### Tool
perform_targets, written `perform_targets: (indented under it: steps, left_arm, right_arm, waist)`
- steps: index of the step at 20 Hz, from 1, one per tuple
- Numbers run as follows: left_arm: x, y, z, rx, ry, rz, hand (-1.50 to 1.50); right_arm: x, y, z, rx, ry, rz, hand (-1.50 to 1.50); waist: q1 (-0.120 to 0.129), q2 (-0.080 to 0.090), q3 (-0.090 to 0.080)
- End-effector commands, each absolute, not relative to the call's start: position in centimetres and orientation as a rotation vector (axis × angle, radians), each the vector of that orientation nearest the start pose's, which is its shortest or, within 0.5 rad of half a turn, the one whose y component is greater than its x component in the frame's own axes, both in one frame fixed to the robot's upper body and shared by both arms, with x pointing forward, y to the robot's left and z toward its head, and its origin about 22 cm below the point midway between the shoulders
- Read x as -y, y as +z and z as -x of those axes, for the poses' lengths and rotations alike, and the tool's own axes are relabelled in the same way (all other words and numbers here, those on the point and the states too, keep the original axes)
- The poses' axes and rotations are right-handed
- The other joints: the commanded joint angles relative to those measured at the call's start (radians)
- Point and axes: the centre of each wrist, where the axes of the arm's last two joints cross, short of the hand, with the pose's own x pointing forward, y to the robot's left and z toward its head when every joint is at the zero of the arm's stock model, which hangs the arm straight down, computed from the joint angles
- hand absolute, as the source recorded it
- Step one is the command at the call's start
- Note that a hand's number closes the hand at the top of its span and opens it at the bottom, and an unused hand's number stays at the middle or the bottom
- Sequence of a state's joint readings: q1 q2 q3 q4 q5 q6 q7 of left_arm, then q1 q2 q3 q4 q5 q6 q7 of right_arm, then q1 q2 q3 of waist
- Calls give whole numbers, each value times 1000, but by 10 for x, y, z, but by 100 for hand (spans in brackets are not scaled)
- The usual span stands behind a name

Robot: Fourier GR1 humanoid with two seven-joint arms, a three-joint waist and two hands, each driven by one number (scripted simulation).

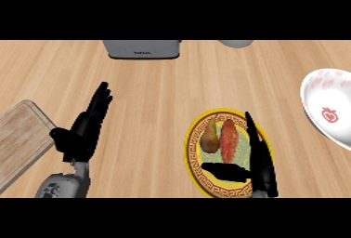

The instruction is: Pick the sweet potato from the plate and place it in the bowl

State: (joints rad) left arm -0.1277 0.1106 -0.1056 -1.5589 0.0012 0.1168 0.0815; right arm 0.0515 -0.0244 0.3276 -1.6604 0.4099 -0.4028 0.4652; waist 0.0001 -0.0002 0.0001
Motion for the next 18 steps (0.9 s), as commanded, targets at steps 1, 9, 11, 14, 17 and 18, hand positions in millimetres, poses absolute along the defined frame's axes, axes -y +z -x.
perform_targets:
  steps: [1, 9, 11, 14, 17, 18]
  left_arm:
    - [-207, 24, -270, 1610, -128, -70, 0]
    - [-208, 49, -270, 1602, -104, -66, 0]
    - [-213, 18, -281, 1592, -123, -67, 0]
    - [-220, 15, -265, 1596, -108, -75, 0]
    - [-216, 11, -283, 1614, -113, -82, 0]
    - [-220, 27, -268, 1606, -117, -55, 0]
  right_arm:
    - [174, -4, -228, 1254, 107, 412, -150]
    - [159, -23, -251, 1138, 223, 572, -150]
    - [159, -22, -235, 1127, 264, 569, -150]
    - [168, -43, -229, 1139, 228, 496, -150]
    - [152, -43, -232, 1186, 305, 481, 150]
    - [148, -51, -229, 1177, 423, 480, 150]
  waist:
    - [-1, 0, 0]
    - [5, 0, 0]
    - [-2, 0, 0]
    - [0, 0, 0]
    - [-2, 1, 0]
    - [5, 0, 0]
